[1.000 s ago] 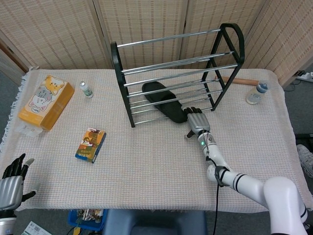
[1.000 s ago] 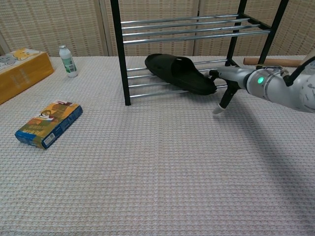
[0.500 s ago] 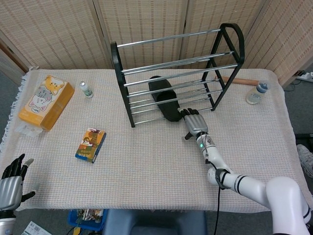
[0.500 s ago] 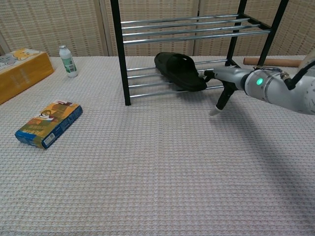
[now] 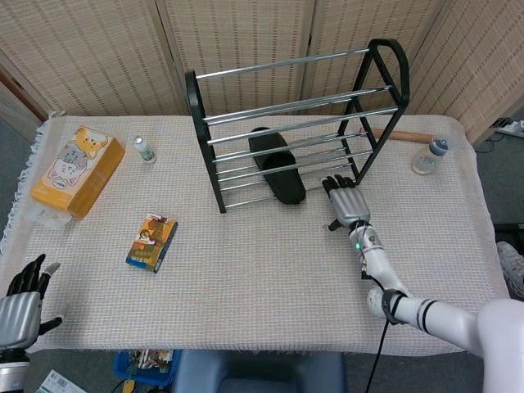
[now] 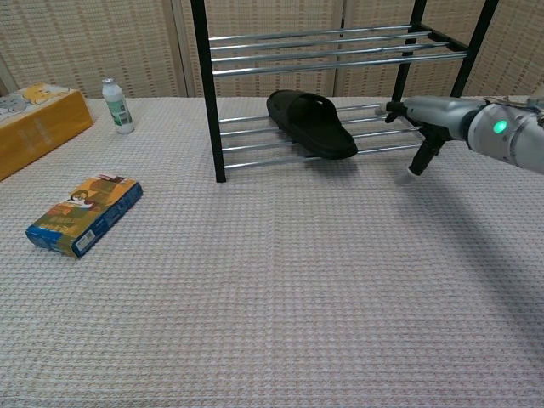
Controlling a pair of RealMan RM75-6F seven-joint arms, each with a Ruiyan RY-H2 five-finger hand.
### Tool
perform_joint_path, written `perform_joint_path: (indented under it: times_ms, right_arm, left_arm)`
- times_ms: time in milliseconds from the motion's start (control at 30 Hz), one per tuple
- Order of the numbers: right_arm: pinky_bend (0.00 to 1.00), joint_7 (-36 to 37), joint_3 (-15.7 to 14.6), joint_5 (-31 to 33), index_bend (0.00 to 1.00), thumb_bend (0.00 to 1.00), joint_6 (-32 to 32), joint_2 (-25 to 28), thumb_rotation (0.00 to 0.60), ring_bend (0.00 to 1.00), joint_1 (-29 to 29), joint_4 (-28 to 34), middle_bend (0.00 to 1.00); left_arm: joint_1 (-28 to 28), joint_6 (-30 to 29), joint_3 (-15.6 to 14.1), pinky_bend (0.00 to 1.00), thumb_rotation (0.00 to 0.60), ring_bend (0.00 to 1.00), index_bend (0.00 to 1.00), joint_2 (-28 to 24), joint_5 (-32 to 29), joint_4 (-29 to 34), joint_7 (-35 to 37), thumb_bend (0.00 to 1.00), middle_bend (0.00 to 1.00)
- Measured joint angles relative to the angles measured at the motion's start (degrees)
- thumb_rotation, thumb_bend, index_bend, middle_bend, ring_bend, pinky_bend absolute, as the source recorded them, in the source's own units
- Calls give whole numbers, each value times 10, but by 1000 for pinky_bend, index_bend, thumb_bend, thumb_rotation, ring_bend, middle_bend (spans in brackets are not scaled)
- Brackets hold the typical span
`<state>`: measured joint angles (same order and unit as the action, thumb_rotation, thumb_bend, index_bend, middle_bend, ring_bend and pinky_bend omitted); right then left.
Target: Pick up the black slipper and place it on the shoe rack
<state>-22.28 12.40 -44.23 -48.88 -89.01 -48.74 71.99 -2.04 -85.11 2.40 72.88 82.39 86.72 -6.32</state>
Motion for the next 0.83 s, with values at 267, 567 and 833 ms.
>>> perform_joint_path:
  times_ms: [267,567,833]
  right_arm:
    - [43,2,-32,-69,0,192,-119,80,600,49,78,121,88]
    - [43,39,-99,-207,0,212,-290,144,600,49,205,189,116]
    - [43,140,-159,-312,0,212,-415,188,600,50,336,195,120]
  left_arm:
    - [-18,9,6,151,600,0,163,5,11,8,-12,323,0]
    - [-25,11,9,151,600,0,162,3,10,23,-28,323,0]
    - [-29,1,15,151,600,0,162,11,9,44,-57,323,0]
